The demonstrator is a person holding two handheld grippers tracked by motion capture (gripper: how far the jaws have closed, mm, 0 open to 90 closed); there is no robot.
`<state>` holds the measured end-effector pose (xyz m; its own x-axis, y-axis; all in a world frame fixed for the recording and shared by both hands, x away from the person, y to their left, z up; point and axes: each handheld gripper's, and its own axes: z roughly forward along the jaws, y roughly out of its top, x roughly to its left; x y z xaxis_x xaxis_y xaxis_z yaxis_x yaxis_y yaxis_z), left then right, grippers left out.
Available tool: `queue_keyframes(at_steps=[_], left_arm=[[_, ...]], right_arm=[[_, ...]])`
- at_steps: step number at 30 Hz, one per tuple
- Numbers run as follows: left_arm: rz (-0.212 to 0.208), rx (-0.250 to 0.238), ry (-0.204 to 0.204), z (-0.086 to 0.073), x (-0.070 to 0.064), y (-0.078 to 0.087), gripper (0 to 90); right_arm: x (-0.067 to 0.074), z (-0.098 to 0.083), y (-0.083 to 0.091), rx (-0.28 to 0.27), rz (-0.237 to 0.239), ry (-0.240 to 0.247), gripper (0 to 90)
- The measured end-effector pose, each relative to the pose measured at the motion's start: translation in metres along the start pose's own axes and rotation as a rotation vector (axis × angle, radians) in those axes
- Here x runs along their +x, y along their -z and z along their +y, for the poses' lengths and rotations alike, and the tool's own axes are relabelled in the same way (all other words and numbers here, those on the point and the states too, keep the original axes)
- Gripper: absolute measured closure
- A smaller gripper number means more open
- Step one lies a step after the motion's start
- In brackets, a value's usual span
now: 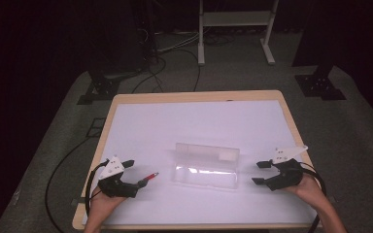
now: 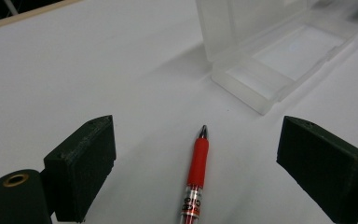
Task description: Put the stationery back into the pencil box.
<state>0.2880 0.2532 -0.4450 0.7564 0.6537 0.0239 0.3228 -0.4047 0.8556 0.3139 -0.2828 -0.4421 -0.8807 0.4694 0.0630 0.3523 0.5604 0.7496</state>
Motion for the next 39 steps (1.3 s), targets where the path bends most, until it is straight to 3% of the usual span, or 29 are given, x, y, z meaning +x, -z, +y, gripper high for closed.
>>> queue_keyframes(at_steps=[9, 15, 29, 39], left_arm=[[-0.026, 0.053, -0.028, -0.002, 0.000, -0.002, 18.7], [-0.039, 0.104, -0.053, -0.003, 0.001, -0.003, 34.1], [-0.061, 0.180, -0.050, -0.007, 0.007, -0.006, 54.9], [-0.068, 0.234, -0.056, -0.009, 0.008, -0.010, 62.7]], right_arm=[[0.002, -0.001, 0.002, 0.000, -0.009, 0.003, 33.9], [0.002, -0.011, 0.004, 0.005, -0.018, -0.008, 33.9], [0.002, -0.026, 0.011, -0.010, -0.040, -0.030, 33.4], [0.002, -0.027, 0.012, -0.013, -0.044, -0.027, 33.3]])
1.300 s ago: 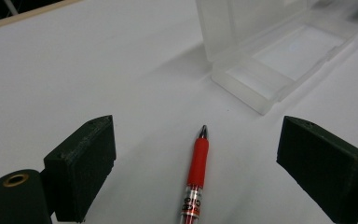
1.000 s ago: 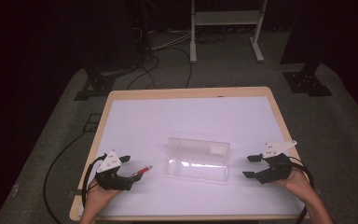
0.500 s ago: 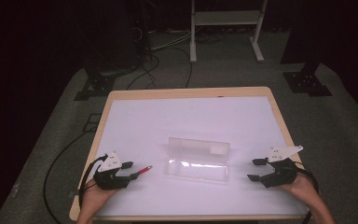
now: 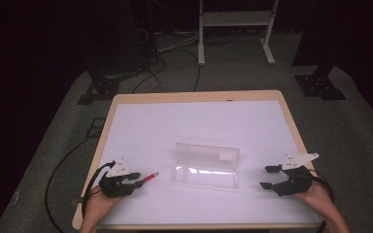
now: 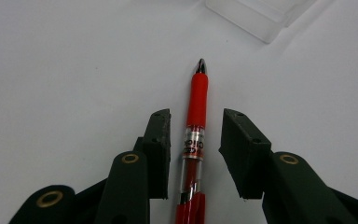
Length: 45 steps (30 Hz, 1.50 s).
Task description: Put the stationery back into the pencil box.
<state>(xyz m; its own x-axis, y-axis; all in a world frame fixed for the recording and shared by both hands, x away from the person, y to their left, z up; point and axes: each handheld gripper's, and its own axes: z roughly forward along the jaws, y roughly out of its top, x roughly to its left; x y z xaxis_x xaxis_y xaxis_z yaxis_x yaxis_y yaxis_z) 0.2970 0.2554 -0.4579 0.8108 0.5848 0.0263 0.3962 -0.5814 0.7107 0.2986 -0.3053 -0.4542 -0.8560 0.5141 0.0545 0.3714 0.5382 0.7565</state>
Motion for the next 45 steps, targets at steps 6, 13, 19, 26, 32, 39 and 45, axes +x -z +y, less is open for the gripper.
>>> queue_keyframes(at_steps=[6, 13, 19, 26, 32, 39, 45], left_arm=[[-0.011, 0.029, 0.014, -0.0003, 0.0030, -0.0031, 66.9], [-0.006, 0.038, 0.016, -0.0005, 0.0029, -0.0048, 68.5], [-0.011, 0.055, 0.014, -0.0003, 0.0030, -0.0070, 70.8], [-0.005, 0.062, 0.001, 0.0007, 0.0016, -0.0071, 74.8], [-0.006, 0.066, -0.010, 0.0013, 0.0007, -0.0073, 78.6], [0.026, 0.084, -0.059, 0.0044, -0.0036, -0.0074, 79.2], [0.018, 0.076, -0.061, 0.0076, -0.0052, -0.0071, 79.4]], right_arm=[[-0.0003, -0.0001, 0.0003, -0.002, 0.000, -0.001, 33.3], [-0.0002, 0.0002, 0.0001, -0.007, 0.000, 0.000, 33.3], [0.0002, 0.0000, 0.0010, -0.016, -0.004, -0.002, 33.0], [0.0011, -0.0006, 0.0010, -0.007, -0.020, -0.018, 29.8], [0.0021, -0.0046, -0.0018, -0.004, -0.025, -0.031, 27.9], [0.0040, -0.0067, 0.0005, -0.022, -0.040, -0.030, 27.5], [0.0037, -0.0078, 0.0040, -0.037, -0.051, -0.037, 27.5]])
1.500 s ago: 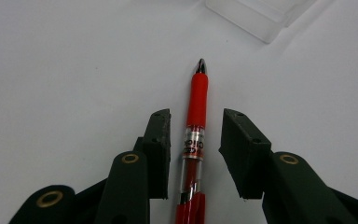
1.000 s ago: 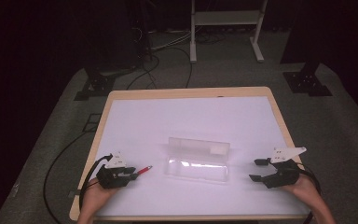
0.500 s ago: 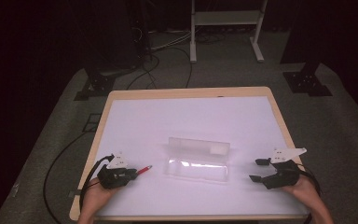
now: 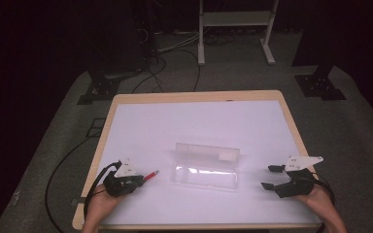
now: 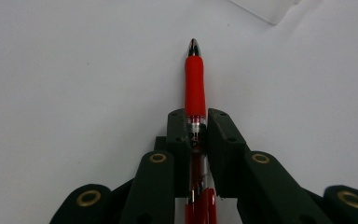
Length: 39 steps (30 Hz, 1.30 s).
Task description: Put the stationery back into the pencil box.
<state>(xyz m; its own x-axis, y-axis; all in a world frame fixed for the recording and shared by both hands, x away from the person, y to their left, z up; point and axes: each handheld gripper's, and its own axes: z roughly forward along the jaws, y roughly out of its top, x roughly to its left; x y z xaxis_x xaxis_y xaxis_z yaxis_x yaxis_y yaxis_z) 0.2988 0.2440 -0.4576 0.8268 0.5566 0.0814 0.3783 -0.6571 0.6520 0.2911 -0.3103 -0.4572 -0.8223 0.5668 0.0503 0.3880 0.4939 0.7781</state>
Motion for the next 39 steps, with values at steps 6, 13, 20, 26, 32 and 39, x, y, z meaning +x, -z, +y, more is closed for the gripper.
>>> queue_keyframes(at_steps=[6, 13, 20, 26, 32, 39], left_arm=[[-0.018, -0.022, -0.011, 0.004, -0.004, 0.004, 79.4], [-0.053, -0.051, -0.046, 0.016, -0.008, 0.007, 79.4], [-0.061, -0.062, -0.101, 0.030, -0.014, 0.010, 79.4], [-0.082, -0.087, -0.120, 0.039, -0.016, 0.012, 79.4], [-0.131, -0.087, -0.170, 0.058, -0.023, 0.009, 79.3], [-0.162, -0.095, -0.202, 0.078, -0.027, 0.004, 79.3]], right_arm=[[0.001, -0.001, -0.002, 0.010, -0.003, 0.004, 27.0], [0.000, -0.002, -0.004, 0.013, -0.009, 0.001, 26.0], [0.000, -0.002, -0.003, 0.009, -0.012, -0.001, 25.4], [0.000, -0.002, -0.004, 0.012, -0.015, -0.002, 25.2], [-0.001, -0.002, -0.004, 0.007, -0.022, -0.005, 24.6], [-0.003, -0.003, -0.003, 0.003, -0.022, -0.012, 22.5]])
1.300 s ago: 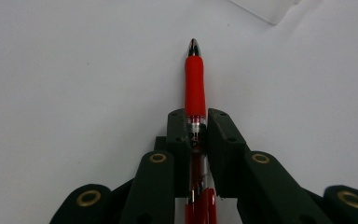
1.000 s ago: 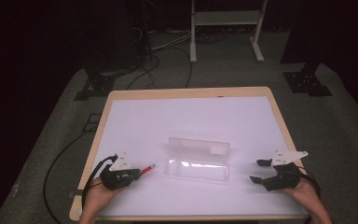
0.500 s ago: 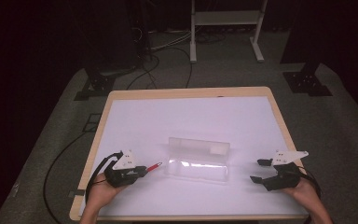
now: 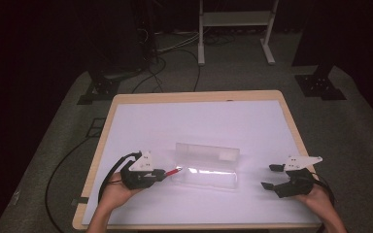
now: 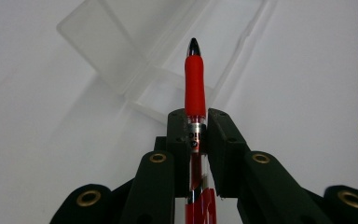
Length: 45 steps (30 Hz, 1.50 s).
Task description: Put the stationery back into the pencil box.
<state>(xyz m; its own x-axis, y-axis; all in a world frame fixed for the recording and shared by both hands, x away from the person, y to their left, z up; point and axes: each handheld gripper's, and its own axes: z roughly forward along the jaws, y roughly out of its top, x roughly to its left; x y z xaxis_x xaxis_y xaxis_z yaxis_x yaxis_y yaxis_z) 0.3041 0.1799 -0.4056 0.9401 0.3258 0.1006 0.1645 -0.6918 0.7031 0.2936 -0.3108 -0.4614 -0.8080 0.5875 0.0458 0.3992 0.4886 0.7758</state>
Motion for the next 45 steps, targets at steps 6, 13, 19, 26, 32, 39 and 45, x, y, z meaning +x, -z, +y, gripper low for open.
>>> queue_keyframes(at_steps=[6, 13, 19, 26, 32, 39, 45], left_arm=[[-0.017, -0.005, -0.022, 0.013, 0.002, -0.006, 79.3], [-0.049, 0.006, -0.055, 0.028, 0.003, -0.016, 79.4], [-0.068, 0.005, -0.075, 0.040, 0.005, -0.023, 79.3], [-0.084, 0.005, -0.091, 0.049, 0.006, -0.029, 79.4], [-0.097, 0.002, -0.111, 0.061, 0.007, -0.033, 79.4], [-0.115, 0.008, -0.135, 0.074, 0.006, -0.040, 79.4], [-0.126, 0.007, -0.141, 0.081, 0.006, -0.046, 79.4]], right_arm=[[0.000, 0.000, -0.001, 0.002, 0.000, -0.006, 20.6], [-0.001, 0.000, 0.000, 0.001, 0.003, -0.009, 20.2], [-0.001, 0.000, 0.000, -0.003, 0.002, -0.007, 20.3], [-0.002, 0.000, 0.000, -0.001, 0.004, -0.011, 20.2], [-0.002, 0.000, 0.000, -0.003, 0.008, -0.012, 20.2], [-0.002, 0.000, 0.001, -0.009, 0.006, -0.011, 20.2], [-0.003, 0.000, 0.002, -0.011, 0.006, -0.012, 20.2]])
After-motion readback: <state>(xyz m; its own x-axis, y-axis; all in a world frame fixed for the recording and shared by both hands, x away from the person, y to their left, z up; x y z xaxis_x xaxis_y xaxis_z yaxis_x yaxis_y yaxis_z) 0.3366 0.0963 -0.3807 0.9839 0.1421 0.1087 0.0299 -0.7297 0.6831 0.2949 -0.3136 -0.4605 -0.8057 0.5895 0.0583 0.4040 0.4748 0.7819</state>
